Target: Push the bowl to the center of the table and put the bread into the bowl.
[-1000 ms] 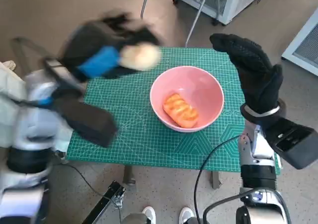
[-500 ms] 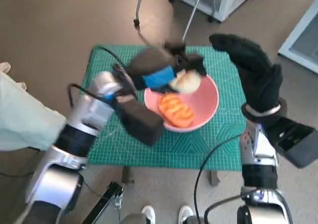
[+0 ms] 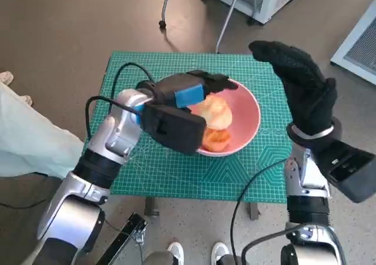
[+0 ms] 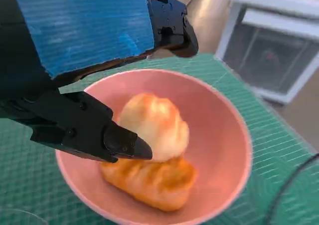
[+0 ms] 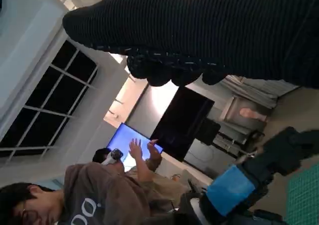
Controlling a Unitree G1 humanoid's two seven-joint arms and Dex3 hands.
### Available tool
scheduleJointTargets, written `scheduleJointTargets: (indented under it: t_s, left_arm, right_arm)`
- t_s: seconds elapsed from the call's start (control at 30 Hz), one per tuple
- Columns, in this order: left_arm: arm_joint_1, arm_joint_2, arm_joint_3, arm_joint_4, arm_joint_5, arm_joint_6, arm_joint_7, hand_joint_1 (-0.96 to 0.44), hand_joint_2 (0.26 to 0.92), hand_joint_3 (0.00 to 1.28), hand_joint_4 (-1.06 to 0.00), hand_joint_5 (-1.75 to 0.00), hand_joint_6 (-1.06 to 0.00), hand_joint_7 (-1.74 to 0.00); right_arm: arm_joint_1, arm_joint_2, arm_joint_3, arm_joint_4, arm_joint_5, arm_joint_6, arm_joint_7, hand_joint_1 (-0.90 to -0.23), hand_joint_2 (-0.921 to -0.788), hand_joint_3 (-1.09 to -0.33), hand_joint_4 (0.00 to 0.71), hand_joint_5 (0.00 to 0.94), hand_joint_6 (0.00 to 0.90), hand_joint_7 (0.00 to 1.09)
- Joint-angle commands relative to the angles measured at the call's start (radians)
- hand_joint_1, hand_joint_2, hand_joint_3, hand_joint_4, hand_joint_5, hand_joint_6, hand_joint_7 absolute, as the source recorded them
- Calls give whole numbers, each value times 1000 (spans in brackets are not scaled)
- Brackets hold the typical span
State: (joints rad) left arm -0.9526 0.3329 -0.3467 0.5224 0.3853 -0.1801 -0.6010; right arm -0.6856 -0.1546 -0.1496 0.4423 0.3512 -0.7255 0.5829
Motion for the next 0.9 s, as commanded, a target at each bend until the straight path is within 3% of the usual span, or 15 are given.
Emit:
scheduleJointTargets:
  t_s: [0.03,0.3,0.53,0.73,0.9]
  left_arm:
    - [32,14,70,-54,-88,-3,-11,-189,832,44,-172,-62,-126,-542]
    - [112,24,237,-185,-302,-32,-5,-310,897,45,-419,-125,-328,-608]
    - [236,-55,379,-326,-463,-96,124,-334,919,70,-529,-111,-426,-496]
    - [328,-147,422,-426,-509,-157,254,-329,921,126,-471,-54,-375,-412]
    - [363,-168,424,-456,-504,-178,303,-311,921,157,-440,-29,-281,-506]
  right_arm:
    - [25,-2,-4,-6,-3,14,-15,-709,-921,-770,273,0,-1,833]
    - [14,4,-8,-7,-8,14,-41,-708,-921,-769,273,4,-1,825]
    - [7,17,-5,-24,-32,17,-101,-707,-921,-766,286,11,-1,849]
    - [3,36,2,-43,-68,16,-167,-708,-921,-764,295,15,-1,862]
    - [-2,46,6,-50,-96,12,-206,-713,-921,-766,298,16,-1,864]
